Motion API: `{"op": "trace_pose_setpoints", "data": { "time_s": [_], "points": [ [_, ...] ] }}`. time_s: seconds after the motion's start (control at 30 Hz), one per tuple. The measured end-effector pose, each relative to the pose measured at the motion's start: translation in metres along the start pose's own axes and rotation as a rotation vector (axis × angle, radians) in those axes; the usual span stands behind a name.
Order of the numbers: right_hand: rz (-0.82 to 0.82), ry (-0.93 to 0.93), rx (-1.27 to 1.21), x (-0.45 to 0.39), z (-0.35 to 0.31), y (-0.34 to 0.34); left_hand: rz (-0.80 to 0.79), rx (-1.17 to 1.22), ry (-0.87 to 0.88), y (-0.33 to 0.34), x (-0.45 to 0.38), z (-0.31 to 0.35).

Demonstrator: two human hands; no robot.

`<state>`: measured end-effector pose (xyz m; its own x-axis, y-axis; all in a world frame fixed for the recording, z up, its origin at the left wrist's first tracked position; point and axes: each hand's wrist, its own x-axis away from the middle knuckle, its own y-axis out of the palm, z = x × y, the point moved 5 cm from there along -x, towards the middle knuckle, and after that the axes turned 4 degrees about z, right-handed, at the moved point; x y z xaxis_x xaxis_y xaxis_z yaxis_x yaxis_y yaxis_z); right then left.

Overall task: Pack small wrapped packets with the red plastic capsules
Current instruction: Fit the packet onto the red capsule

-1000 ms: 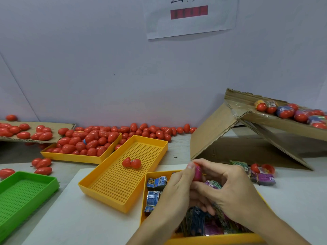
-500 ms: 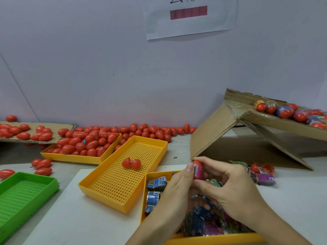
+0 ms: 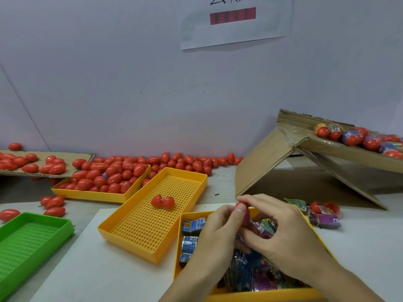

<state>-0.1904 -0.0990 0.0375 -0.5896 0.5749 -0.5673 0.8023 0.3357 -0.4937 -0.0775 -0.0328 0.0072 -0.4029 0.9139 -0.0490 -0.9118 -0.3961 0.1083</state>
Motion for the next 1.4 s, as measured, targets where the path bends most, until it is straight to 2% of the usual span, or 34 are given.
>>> {"op": "trace_pose_setpoints", "data": {
  "time_s": [0.3, 0.5, 0.67, 0.93, 1.07, 1.17, 1.4],
  "points": [
    [-0.010, -0.029, 0.016, -0.0001, -0.0048, -0.0001, -0.035, 0.140, -0.065, 0.0030, 0.0027, 0.0003],
    [-0.025, -0.037, 0.034, 0.0002, -0.0020, 0.0006, -0.056, -0.165, 0.024, 0.0050, 0.0012, 0.0010],
    [-0.011, -0.061, 0.062, 0.0006, -0.0060, 0.0010, -0.035, -0.227, 0.059, 0.0042, 0.0031, 0.0020],
    [0.004, -0.034, 0.025, 0.0011, -0.0019, 0.0022, 0.001, 0.001, -0.050, 0.0015, 0.0013, 0.0023],
    [0.073, 0.020, -0.034, -0.0004, -0.0034, -0.0025, 0.068, 0.220, -0.110, -0.0022, 0.0014, 0.0025],
    [0.082, 0.031, -0.052, -0.0009, -0.0040, -0.0033, 0.047, 0.337, -0.135, -0.0003, 0.0033, 0.0056],
    [0.098, 0.028, -0.011, -0.0016, -0.0061, -0.0048, 0.006, 0.280, -0.136, 0.0014, 0.0029, 0.0058]
  ]
}}
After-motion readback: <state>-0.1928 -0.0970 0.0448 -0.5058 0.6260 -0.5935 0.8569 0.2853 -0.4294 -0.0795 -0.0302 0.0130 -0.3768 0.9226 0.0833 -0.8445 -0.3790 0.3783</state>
